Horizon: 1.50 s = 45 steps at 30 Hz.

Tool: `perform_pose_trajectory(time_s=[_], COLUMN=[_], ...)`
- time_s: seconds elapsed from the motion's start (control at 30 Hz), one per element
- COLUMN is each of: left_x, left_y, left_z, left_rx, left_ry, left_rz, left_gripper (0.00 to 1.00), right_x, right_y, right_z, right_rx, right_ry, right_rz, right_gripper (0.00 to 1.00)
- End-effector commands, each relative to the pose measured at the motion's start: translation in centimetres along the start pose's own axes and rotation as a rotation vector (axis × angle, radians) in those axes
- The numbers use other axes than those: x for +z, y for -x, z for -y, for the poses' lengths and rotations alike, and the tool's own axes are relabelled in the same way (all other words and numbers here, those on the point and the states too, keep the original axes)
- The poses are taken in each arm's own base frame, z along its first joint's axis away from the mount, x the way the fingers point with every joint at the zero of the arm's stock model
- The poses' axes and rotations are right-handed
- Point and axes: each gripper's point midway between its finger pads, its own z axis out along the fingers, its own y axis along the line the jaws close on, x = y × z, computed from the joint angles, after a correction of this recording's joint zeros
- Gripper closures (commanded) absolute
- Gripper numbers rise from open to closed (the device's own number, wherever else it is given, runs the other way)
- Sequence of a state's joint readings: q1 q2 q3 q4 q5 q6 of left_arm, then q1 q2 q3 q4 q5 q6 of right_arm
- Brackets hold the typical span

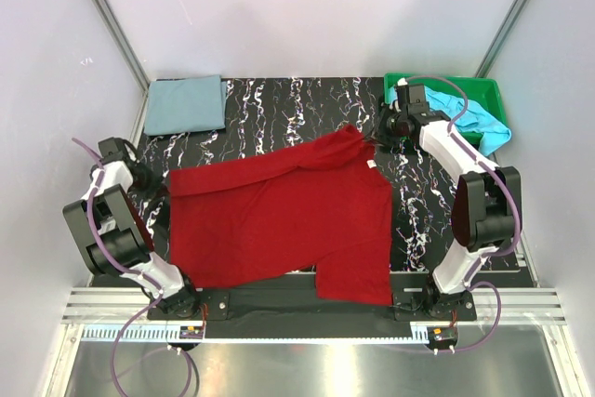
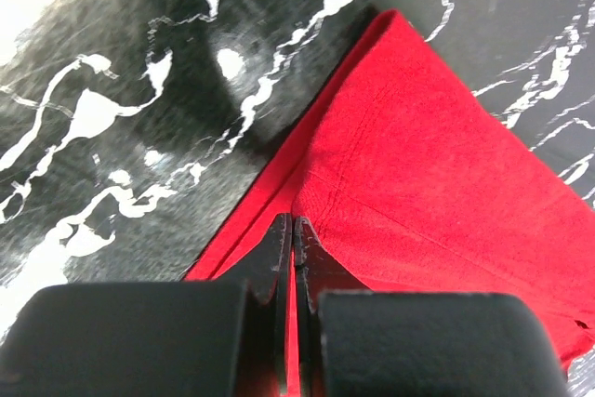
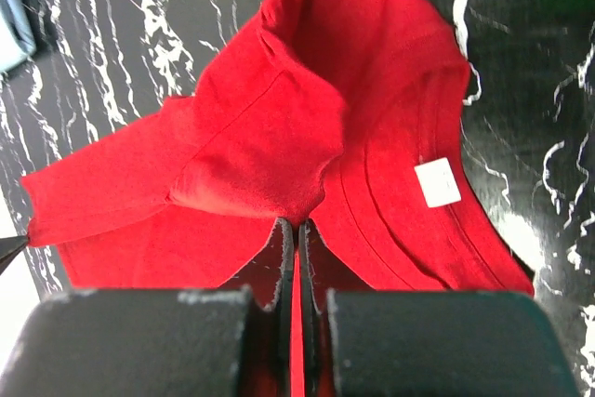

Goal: Fold and stack the t-shirts
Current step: Fold the tshirt

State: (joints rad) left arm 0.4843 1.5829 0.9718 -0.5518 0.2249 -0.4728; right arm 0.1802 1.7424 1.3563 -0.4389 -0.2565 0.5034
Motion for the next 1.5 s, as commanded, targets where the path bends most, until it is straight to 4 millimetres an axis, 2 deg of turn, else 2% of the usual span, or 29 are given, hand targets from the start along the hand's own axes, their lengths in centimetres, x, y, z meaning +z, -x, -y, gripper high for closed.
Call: perform_pose_trajectory(time_s=[0.0, 0.33, 0.6, 0.87, 1.03, 1.13, 1.23, 1.27, 1.3, 1.33, 1.37, 1.4, 1.43, 1.47], left_x=[-1.1, -0.7, 0.0, 0.1, -0.2, -0.7, -1.3, -1.8, -2.1, -2.5, -3.4, -3.7, -4.2, -4.5], left_y=[1.0, -0.1, -1.6, -1.2, -0.5, -0.1, 0.2, 0.4, 0.5, 0.6, 1.0, 1.2, 1.7, 2.0], left_z=[-0.7, -1.3, -2.5, -2.9, -3.4, -3.4, -3.2, -2.9, -2.6, -2.3, -1.7, -1.4, -0.8, -0.5], left_rx=[0.007, -0.004, -0.023, -0.024, -0.030, -0.033, -0.039, -0.038, -0.037, -0.042, -0.033, -0.025, 0.001, 0.016], left_ry=[0.029, 0.043, 0.072, 0.095, 0.121, 0.132, 0.130, 0.120, 0.110, 0.096, 0.073, 0.060, 0.042, 0.037], left_rz=[0.054, 0.027, -0.010, 0.002, 0.026, 0.040, 0.061, 0.074, 0.083, 0.095, 0.125, 0.135, 0.151, 0.166], left_gripper=[1.00, 1.00, 1.00, 1.00, 0.89, 0.87, 0.80, 0.72, 0.68, 0.63, 0.59, 0.59, 0.59, 0.58], right_x=[-2.3, -3.0, -1.9, -1.0, -0.4, -0.3, 0.0, -0.1, -0.1, -0.1, -0.3, 0.0, 0.1, 0.1], right_y=[0.8, -0.8, -2.7, -4.0, -5.5, -6.6, -7.5, -7.2, -7.3, -7.0, -5.4, -4.8, -3.9, -1.9], right_z=[-1.1, -0.3, 1.9, 3.6, 4.6, 5.3, 6.1, 6.2, 6.7, 6.8, 6.4, 6.3, 5.9, 4.6], right_rx=[-0.013, -0.002, 0.015, 0.013, 0.025, 0.038, 0.052, 0.037, 0.025, 0.009, -0.026, -0.039, -0.054, -0.079], right_ry=[0.036, 0.015, -0.049, -0.107, -0.135, -0.158, -0.183, -0.191, -0.217, -0.228, -0.234, -0.235, -0.228, -0.201], right_rz=[0.041, 0.013, -0.037, -0.073, -0.131, -0.165, -0.198, -0.196, -0.206, -0.204, -0.170, -0.164, -0.146, -0.104], right_gripper=[1.00, 1.00, 1.00, 1.00, 0.96, 0.95, 0.84, 0.80, 0.73, 0.69, 0.64, 0.55, 0.50, 0.48])
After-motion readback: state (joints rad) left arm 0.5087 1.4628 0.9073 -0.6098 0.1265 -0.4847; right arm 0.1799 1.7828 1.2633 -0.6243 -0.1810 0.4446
